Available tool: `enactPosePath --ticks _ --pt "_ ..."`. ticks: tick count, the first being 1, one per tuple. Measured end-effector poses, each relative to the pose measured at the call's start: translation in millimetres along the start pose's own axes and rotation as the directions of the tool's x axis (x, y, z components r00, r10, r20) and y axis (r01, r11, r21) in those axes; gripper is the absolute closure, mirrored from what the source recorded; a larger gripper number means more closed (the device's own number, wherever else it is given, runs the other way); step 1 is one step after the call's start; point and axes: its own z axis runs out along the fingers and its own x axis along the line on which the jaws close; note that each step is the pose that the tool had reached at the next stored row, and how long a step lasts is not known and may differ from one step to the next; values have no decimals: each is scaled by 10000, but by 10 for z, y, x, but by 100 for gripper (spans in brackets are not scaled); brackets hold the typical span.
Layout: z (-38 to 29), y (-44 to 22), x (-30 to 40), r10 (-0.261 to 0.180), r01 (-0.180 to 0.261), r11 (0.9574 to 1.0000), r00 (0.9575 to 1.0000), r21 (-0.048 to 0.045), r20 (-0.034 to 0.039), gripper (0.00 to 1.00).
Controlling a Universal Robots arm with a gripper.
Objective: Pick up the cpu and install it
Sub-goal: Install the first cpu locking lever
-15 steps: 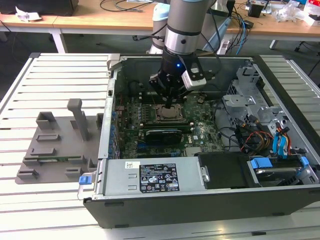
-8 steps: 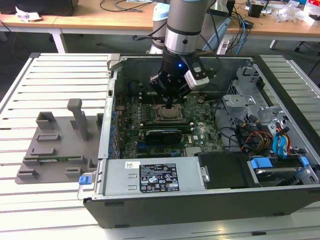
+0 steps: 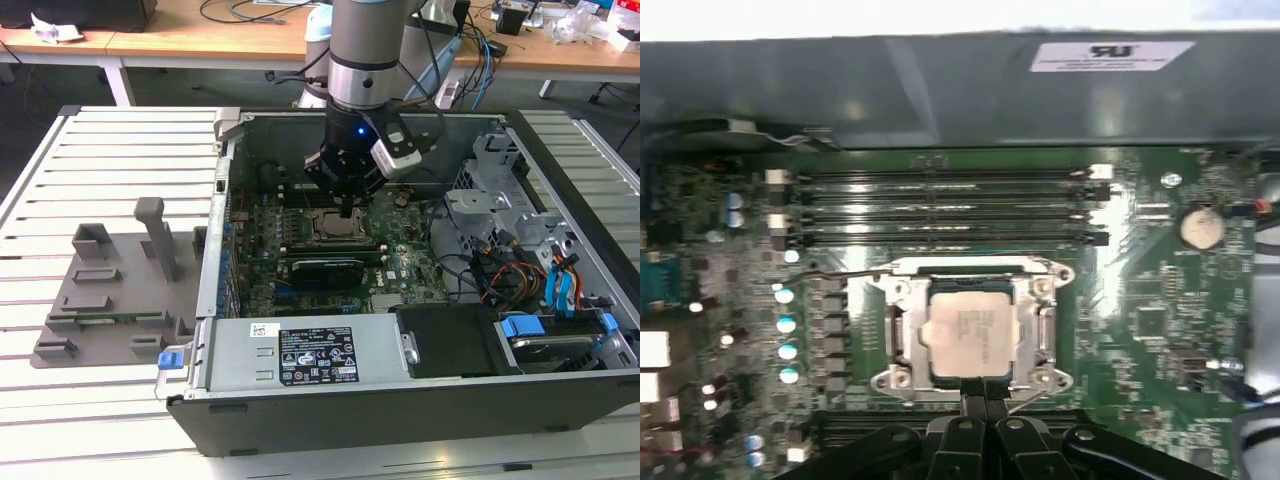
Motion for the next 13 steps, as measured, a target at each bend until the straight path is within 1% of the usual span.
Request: enactPosePath --ticks 1,2,3,4,5,6,7,8,9,10,13 --pt "0 0 3 12 -12 10000 9999 -3 120 89" --pt "0 0 4 19 -19 10000 9998 -4 202 89" --pt "1 0 6 23 -21 10000 9997 -56 252 89" --pt "0 0 10 30 -23 9996 9997 -274 245 89" --pt "0 -1 16 41 -27 9983 9997 -590 237 89" --pt "1 0 16 43 -28 9980 9997 -634 237 89" --pt "1 0 16 43 -28 9979 9997 -639 236 89" --pt "2 -1 14 31 -23 9980 9999 -629 124 89" --pt "2 0 10 16 -18 9982 10000 -604 -36 89" --pt "1 -1 6 -10 -3 9983 9998 -591 -214 89" --pt "2 0 7 -52 39 9982 9998 -597 -211 89"
